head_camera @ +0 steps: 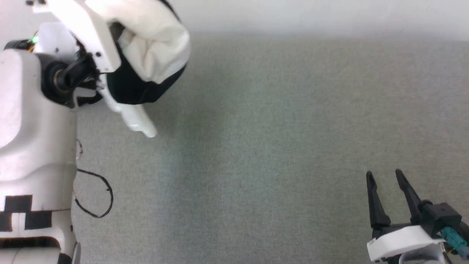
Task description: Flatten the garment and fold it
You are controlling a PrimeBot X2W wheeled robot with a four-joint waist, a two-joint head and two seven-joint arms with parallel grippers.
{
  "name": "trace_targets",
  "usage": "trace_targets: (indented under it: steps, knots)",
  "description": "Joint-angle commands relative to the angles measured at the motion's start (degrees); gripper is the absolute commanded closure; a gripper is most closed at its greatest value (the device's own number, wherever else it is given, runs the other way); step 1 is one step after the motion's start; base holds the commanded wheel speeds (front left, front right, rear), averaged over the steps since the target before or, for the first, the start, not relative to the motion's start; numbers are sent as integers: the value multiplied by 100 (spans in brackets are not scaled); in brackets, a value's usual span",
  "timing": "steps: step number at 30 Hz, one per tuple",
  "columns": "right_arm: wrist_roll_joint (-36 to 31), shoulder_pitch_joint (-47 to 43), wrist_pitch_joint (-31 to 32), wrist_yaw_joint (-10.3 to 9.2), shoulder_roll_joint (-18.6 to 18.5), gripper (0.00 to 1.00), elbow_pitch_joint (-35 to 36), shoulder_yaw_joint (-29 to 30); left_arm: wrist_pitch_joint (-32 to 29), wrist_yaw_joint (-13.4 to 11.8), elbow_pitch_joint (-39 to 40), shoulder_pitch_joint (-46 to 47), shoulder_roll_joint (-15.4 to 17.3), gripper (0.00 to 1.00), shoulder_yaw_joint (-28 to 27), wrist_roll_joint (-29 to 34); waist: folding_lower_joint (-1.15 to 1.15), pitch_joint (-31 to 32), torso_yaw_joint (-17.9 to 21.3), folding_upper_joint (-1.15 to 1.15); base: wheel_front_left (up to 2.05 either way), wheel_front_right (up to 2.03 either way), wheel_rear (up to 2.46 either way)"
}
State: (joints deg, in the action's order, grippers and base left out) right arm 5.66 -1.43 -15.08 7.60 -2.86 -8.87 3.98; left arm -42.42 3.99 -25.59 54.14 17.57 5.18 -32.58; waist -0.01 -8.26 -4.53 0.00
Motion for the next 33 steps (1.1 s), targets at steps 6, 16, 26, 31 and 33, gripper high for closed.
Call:
trace_targets:
  steps: [6,16,26,31,33]
  knots:
    - [92,-205,8,-11,-1,0,-75,-6,-181,134,243,82,-280,100,325,-111,1,812,390,0,0,0,0]
    - [134,-393,8,-11,-1,0,-103,-91,-296,235,689,59,-948,100,741,-487,1,1125,870,0,0,0,0]
    - [195,-299,8,-11,-1,0,-99,-71,-35,242,744,285,-1370,100,1104,-783,1,792,1356,0,0,0,0]
    - [256,-208,8,-11,-1,0,-99,-58,467,278,791,69,-1452,100,1398,-1126,1,584,1492,0,0,0,0]
    - [267,-184,8,-11,-1,0,-98,-46,746,278,784,-103,-1463,100,1566,-1285,1,512,1510,0,0,0,0]
